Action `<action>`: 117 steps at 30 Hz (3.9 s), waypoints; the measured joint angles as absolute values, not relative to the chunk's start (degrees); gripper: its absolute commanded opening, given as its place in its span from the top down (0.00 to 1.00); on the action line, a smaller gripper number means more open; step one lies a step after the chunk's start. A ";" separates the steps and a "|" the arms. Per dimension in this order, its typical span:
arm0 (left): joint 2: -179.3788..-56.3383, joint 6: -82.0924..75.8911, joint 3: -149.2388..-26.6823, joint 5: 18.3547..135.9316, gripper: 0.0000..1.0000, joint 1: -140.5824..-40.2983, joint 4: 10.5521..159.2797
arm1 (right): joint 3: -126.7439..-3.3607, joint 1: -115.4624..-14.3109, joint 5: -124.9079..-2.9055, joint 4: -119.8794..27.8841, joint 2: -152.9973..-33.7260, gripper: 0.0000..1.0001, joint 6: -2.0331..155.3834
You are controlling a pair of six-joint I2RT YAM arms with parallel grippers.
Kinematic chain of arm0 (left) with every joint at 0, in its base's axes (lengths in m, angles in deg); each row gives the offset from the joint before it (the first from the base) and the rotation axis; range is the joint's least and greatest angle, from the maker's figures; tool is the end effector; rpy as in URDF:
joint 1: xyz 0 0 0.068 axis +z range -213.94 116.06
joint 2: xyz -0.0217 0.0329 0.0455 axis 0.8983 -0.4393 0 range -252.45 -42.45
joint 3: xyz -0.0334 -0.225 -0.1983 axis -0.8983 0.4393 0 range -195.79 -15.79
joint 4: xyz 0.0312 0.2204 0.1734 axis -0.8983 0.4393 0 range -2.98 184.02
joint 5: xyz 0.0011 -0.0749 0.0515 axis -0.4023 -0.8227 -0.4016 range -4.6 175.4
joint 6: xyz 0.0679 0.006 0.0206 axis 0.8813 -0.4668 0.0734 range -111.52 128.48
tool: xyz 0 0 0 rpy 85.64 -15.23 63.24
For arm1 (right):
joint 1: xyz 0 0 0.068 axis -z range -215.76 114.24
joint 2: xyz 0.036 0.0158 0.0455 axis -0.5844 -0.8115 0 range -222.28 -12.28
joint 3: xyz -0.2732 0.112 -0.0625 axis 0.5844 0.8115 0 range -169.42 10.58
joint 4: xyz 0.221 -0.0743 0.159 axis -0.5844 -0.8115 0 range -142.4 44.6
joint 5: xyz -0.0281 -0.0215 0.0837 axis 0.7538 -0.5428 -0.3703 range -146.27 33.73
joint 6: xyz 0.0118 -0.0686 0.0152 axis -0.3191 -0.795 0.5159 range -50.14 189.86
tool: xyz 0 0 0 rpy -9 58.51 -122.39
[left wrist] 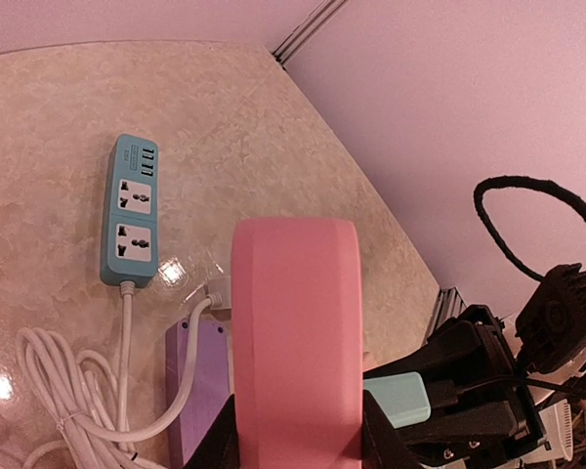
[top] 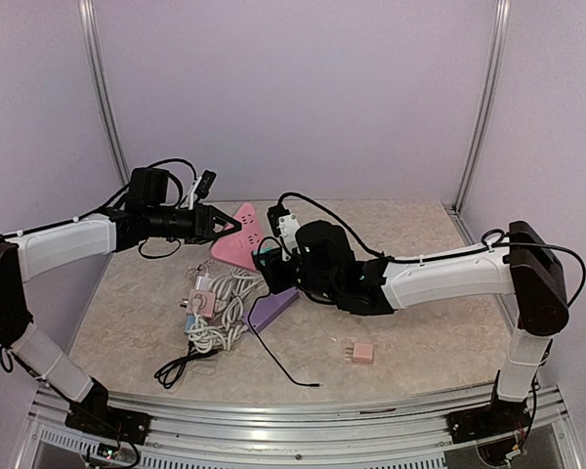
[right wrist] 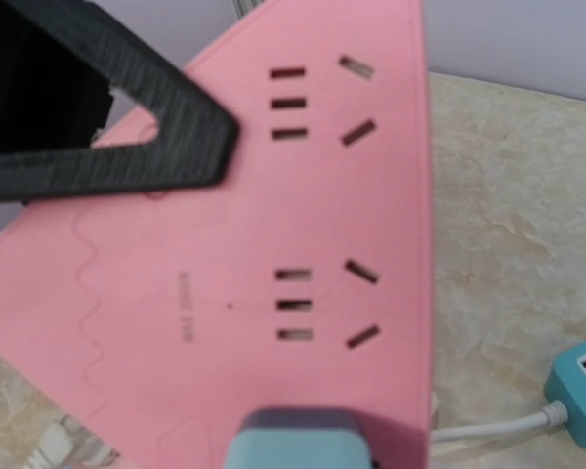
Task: Pull the plug off the socket
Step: Remove the plug from the socket.
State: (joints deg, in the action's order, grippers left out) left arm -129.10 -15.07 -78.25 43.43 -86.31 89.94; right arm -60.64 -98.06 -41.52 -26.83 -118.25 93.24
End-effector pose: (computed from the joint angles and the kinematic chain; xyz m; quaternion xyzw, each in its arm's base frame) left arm 0.3324 -0.1791 0.2985 0.1787 0.7984 -0.4713 0.3293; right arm 0.2362 0.4180 0.2567 -0.1915 0.7733 0.3298 0.5065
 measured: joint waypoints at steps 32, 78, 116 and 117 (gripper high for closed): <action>-128.75 -11.82 -78.25 47.80 1.00 -88.54 91.42 | -56.99 -94.89 -49.22 -23.10 -117.66 1.00 95.53; -128.71 -12.25 -78.27 46.18 1.00 -89.55 91.64 | -53.71 -95.46 -49.92 -24.43 -113.60 1.00 99.90; -128.69 -11.60 -78.27 46.55 1.00 -89.39 91.93 | -59.13 -99.37 -38.11 -33.13 -114.71 1.00 96.25; -128.69 -11.53 -78.27 46.60 1.00 -89.42 91.90 | -58.19 -98.76 -39.73 -32.10 -114.21 1.00 97.28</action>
